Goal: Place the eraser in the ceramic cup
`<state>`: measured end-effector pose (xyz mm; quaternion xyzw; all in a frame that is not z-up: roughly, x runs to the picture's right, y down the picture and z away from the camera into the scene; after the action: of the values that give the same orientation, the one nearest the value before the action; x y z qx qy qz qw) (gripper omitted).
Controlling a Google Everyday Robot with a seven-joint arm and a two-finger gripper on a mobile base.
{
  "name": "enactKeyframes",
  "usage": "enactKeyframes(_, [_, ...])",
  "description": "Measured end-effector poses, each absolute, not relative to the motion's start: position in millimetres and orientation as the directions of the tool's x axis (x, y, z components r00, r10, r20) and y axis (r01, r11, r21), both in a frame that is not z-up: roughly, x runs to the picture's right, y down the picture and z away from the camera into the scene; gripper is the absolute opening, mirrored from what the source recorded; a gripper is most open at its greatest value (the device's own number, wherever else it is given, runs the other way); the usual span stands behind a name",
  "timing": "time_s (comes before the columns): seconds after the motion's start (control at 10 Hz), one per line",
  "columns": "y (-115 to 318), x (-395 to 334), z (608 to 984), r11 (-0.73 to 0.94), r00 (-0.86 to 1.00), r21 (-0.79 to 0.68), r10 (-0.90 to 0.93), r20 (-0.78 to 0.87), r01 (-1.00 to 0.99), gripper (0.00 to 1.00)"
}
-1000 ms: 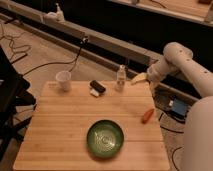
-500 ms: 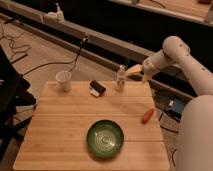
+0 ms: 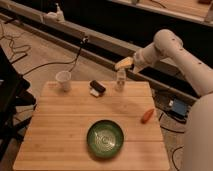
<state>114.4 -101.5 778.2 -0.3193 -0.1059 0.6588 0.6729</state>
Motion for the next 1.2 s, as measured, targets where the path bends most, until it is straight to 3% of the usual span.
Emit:
enactKeyframes(0.8, [-112,93,784,0.013,0.16,-0.553,0.962,-0.219,-0.833,0.8])
enactKeyframes(1.2, [-111,40,795,0.123,0.276,-0.575,0.943,-0.187,-0.809,0.8])
